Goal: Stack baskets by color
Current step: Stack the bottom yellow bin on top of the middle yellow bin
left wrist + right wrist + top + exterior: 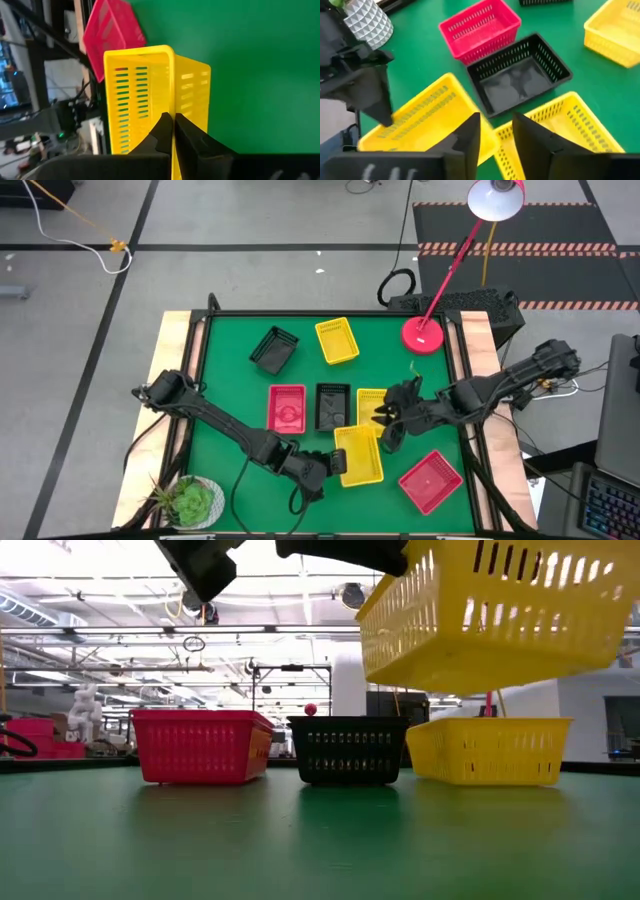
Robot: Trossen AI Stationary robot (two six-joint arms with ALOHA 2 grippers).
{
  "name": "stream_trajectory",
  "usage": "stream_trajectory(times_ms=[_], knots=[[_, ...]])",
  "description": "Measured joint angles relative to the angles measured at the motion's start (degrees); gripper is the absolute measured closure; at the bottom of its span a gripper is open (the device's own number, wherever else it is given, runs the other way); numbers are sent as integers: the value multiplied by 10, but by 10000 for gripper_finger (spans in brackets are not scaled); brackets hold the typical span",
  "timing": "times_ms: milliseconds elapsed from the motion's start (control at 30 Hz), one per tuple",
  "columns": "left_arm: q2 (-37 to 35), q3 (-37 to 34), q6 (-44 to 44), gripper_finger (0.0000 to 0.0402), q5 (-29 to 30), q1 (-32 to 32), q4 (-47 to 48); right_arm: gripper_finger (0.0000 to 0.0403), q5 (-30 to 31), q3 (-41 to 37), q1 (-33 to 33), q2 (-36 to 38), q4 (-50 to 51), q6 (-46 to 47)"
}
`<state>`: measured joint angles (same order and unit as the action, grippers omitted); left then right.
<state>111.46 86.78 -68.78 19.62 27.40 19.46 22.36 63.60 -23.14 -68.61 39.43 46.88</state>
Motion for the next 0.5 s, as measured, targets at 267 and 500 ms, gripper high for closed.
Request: stream_trajectory(times_ms=[267, 500], knots=[[-3, 0, -15, 398, 76, 0, 0, 250, -15, 19, -21, -14, 73, 108], [-3, 0, -15, 398, 79, -1, -1, 243, -38, -9, -29, -26, 62, 150]])
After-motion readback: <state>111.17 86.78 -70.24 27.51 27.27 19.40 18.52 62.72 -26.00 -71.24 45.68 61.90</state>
